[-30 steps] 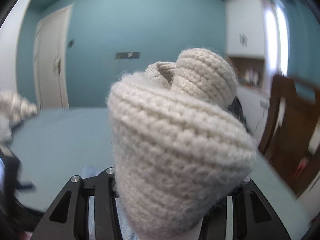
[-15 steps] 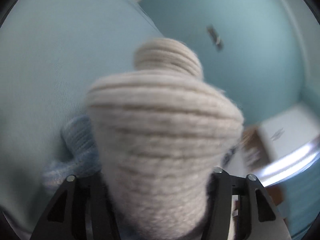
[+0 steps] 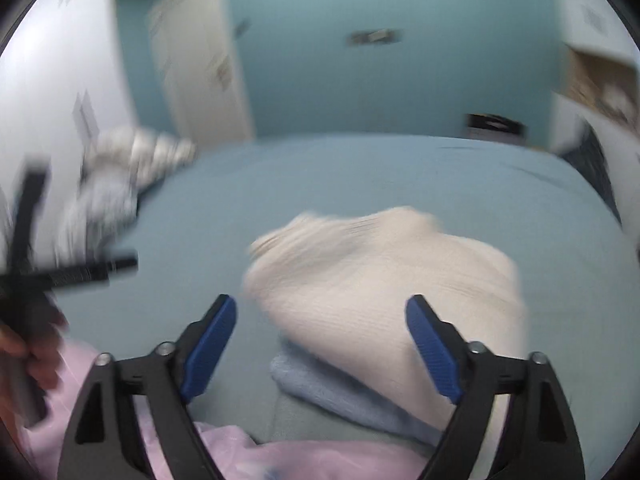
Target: Fold small clothes
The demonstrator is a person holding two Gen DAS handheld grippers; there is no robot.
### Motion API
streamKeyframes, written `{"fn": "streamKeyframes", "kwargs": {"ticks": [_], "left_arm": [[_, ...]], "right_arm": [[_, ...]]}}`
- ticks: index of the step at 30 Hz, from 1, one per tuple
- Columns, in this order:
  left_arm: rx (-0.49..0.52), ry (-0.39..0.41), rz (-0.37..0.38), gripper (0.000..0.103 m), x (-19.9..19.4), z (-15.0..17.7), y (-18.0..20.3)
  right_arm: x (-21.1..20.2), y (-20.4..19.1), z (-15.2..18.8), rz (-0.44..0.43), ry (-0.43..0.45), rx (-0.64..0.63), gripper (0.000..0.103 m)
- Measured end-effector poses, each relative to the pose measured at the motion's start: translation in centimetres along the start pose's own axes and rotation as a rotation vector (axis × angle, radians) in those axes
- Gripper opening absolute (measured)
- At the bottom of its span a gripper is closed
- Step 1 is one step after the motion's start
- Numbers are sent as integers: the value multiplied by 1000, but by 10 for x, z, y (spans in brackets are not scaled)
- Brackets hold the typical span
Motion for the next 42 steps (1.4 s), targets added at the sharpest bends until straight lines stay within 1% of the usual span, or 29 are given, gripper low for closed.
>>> {"fn": "streamKeyframes", "kwargs": {"ticks": [1,2,3,4,5,7,8,10,11,13,16,17,19,20,21,24,26,28,30,31,32,34,35,37,38,39,40,41,42], "left_arm": [[2,0,8,96,-2,-1,6],[4,1,36,96,-5,-3,18],[12,4,60,96,-7,-5,28],[34,7,98,96,-9,-10,45],[59,13,115,96,-11,-14,58],[114,42,132,96,-12,-24,85],[144,50,151,97,-11,-28,100],[199,39,203,98,-3,-30,136],[213,28,209,98,0,-28,145],[268,-18,203,98,20,-18,171],[296,-97,129,98,47,-4,185],[286,-120,122,98,54,0,188],[271,-134,111,98,59,2,192],[268,-135,103,98,60,2,192],[257,-136,99,98,61,3,193],[241,-137,122,99,60,9,197],[253,-128,114,100,59,15,196],[227,-146,133,103,61,25,190],[166,-196,184,103,69,40,182],[135,-225,213,103,74,47,179],[111,-238,228,103,77,52,176],[14,-260,277,103,87,64,164],[-27,-269,296,103,90,69,159],[-84,-267,305,103,92,73,150],[-87,-259,295,103,93,73,146],[-72,-249,273,103,93,74,143],[-53,-242,282,103,93,75,143],[-45,-229,291,103,91,76,143],[-34,-220,288,103,90,77,143]], "right_arm": [[-10,23,6,25,15,38,90],[-16,45,16,66,19,64,90],[-23,51,28,98,13,71,90],[-22,62,41,138,-9,71,90],[-17,72,58,160,-49,70,90],[-1,76,79,163,-124,78,90],[6,75,87,149,-140,80,90],[15,73,91,141,-148,67,90],[25,67,100,141,-166,41,90],[38,62,104,158,-193,5,90],[56,61,99,206,-188,-35,90],[59,61,99,210,-185,-36,90],[60,65,101,239,-176,-20,89],[58,68,101,262,-150,-12,88],[45,73,100,273,-116,-4,83],[34,71,98,317,-39,-20,68],[28,67,98,349,-4,-27,66],[24,71,100,354,10,-3,66],[22,82,104,360,6,52,66],[21,89,108,363,-6,104,66],[19,97,112,362,-20,161,67],[25,114,119,372,-68,238,86],[25,117,120,367,-90,263,90],[19,111,111,349,-104,269,90],[7,99,103,318,-66,257,85],[-4,88,96,270,-15,249,69],[-21,74,84,196,79,238,66],[-41,63,70,140,187,229,66],[-47,57,59,139,230,220,70]]}}
Point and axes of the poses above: each gripper's, at about its wrist camera, not at the fingertips, and x roughly the way its jaws point, y to its right, z to its underside, the point moved 6 cm from there along x, roughly the way its jaws point, and after that the axes turned 10 degrees about y, right-handed, at the moved point
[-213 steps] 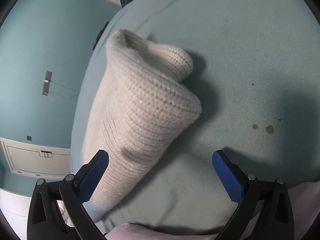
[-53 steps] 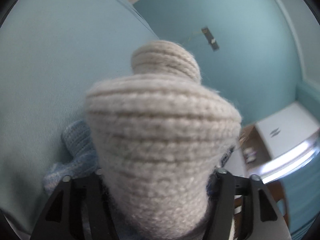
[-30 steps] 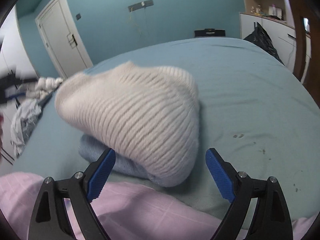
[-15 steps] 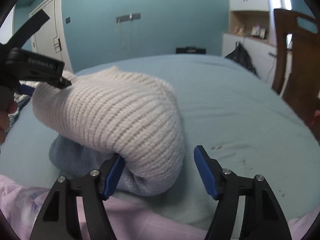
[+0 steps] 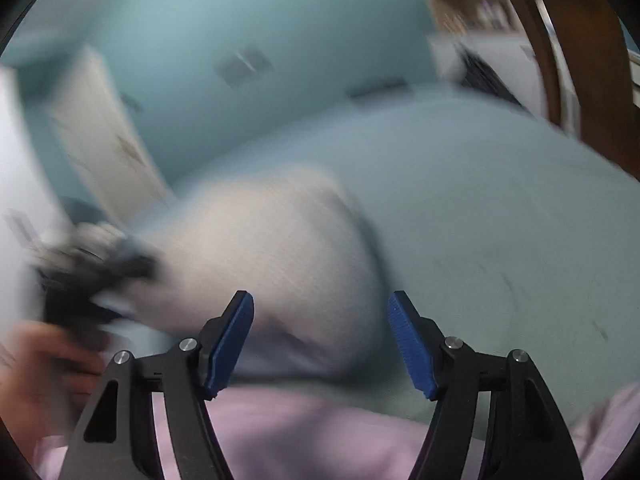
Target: Fold small clothes
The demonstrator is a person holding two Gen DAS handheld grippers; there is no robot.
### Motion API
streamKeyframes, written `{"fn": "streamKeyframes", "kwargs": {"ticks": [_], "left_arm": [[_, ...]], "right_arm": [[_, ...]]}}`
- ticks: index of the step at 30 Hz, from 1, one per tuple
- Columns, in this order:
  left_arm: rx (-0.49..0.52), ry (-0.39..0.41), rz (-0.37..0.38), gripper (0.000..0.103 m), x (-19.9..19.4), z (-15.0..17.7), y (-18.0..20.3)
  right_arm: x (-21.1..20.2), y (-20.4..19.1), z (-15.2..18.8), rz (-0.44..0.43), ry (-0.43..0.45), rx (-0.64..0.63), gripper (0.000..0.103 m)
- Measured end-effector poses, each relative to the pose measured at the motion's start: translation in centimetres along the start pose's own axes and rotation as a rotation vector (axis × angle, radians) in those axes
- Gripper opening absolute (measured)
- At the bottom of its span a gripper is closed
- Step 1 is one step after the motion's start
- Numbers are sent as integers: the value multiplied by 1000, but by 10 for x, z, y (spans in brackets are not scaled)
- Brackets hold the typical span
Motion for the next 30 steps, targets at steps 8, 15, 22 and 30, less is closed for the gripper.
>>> {"fn": "streamKeyframes", "kwargs": {"ticks": [8,15,22,30], "left_arm": [[40,30,-11,103,-6,7,1],[78,42,-10,103,-9,14,7],[192,84,-124,103,-28,-3,21],[283,176,-186,103,-80,-26,17]], "right_arm": [[70,3,11,118,-251,22,89],[65,45,50,193,-343,69,102],[56,39,40,182,-283,-7,102],[-12,97,25,222,-146,290,102]]}}
Point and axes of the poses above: each gripper's, at about its wrist camera, not at the fingertips, and x roughly the way its jaws point, y to its right, z to its underside, the point moved 6 cm from there along x, roughly the way its jaws point, and after that the axes turned 10 degrees about y, right-handed, at the moved point
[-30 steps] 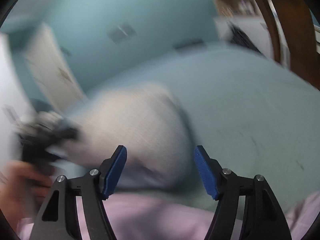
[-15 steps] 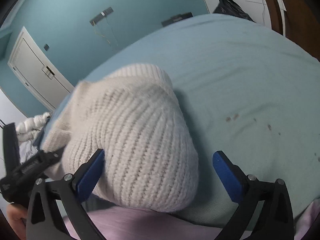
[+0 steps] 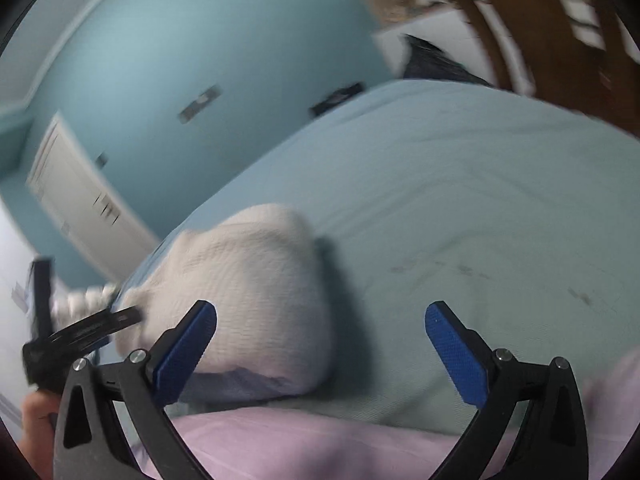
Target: Fold small clothes
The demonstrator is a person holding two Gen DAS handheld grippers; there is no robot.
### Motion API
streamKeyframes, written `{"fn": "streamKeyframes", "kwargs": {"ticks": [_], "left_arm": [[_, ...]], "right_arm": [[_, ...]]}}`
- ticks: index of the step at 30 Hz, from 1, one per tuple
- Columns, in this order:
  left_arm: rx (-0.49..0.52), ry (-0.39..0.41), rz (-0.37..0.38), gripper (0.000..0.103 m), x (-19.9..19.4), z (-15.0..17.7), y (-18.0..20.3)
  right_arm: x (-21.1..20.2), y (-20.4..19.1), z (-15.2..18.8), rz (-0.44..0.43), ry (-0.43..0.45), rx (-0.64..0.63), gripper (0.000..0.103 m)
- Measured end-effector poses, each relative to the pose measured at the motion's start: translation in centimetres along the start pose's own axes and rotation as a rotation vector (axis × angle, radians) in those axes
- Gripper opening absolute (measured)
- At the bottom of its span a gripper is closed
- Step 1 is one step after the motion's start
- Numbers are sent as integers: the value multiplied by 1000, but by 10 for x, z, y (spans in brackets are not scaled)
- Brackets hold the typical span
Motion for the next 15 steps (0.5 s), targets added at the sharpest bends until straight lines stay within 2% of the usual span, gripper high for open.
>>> {"fn": "streamKeyframes", "kwargs": {"ticks": [5,7,10,13,15], "left_arm": [[36,37,0,103,-23,-9,-18],[36,40,-13,103,-19,-13,-23],[16,2,-23,103,-9,-10,-41],[-22,-19,34,103,5,-8,-51],[-88,-52,60,103,20,-8,-60]], "right_arm": [[25,37,17,70,-128,180,102],[24,35,17,80,-129,168,102],[19,22,13,70,-111,104,102],[21,13,19,60,-107,48,102],[33,10,28,66,-141,18,102]]}}
Point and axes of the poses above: each gripper's, at about its wrist camera, not at the fingertips, and x roughly the way its jaws point, y to its right, z to its underside, the point moved 6 cm from there along x, roughly the way its jaws point, and after that the axes turned 10 degrees about y, right-handed, at the moved point
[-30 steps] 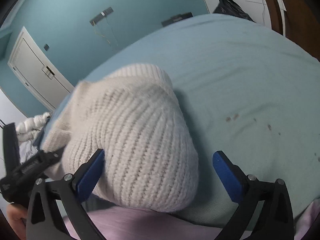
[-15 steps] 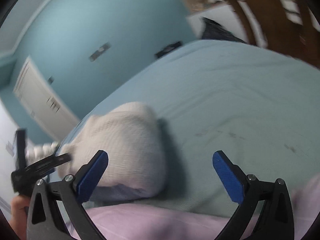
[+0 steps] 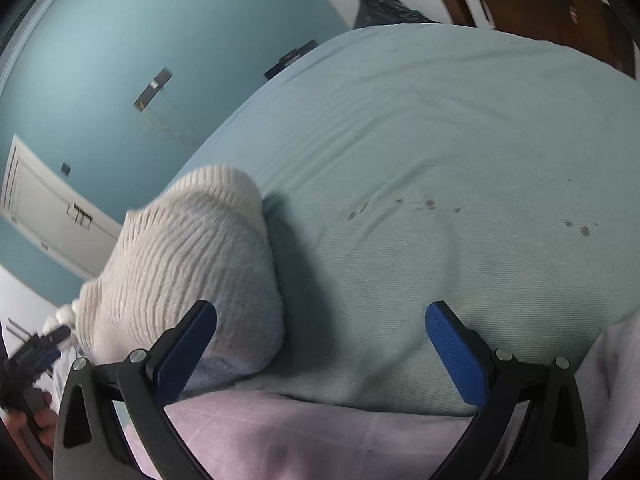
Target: Fold small clothes
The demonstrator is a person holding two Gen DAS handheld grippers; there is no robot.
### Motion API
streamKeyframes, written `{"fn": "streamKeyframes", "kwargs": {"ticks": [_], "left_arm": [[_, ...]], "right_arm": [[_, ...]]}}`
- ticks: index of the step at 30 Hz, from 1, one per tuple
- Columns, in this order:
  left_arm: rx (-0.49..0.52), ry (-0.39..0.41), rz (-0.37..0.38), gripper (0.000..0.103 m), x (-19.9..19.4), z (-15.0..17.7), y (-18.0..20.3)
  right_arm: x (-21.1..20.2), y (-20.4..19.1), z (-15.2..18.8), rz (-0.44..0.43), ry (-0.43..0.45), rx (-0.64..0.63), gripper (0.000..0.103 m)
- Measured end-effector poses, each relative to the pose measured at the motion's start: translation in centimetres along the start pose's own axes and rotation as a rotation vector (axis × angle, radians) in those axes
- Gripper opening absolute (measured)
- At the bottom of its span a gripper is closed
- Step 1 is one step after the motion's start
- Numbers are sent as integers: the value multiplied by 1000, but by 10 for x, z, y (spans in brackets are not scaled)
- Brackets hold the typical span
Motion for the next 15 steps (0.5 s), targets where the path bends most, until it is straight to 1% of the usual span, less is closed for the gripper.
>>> {"fn": "streamKeyframes", "kwargs": {"ticks": [1,5,7,8,9,10,11,13,14,15], "left_arm": [[-17,-5,11,103,5,-2,0],[-98,-52,143,103,28,-13,6],[-120,-86,191,103,41,-15,12],[-126,-106,201,103,47,-14,15],[-146,-156,201,103,58,-9,17],[-162,-178,195,103,63,-7,17],[-202,-207,201,103,71,-2,19],[-262,-232,226,103,81,5,21],[-308,-252,240,103,89,10,21],[-383,-294,261,103,101,21,20]], "right_arm": [[3,0,2,1,-11,-4,102],[-1,7,3,-15,-1,20,102],[-4,8,3,-13,6,18,102],[-4,7,3,-11,10,16,102],[-4,6,4,-9,14,12,102],[-3,6,4,-8,16,10,102],[-4,7,3,-9,17,10,102],[-3,7,4,-10,15,12,102],[-3,8,4,-11,14,15,102],[-2,8,3,-10,12,17,102]]}}
Point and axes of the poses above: each gripper's, at about its wrist camera, not at the fingertips, and x roughly the way its jaws point, y to its right, z to its underside, the point moved 6 cm from there along x, roughly the way its jaws point, and after that the axes turned 10 degrees about y, right-handed, at the moved point
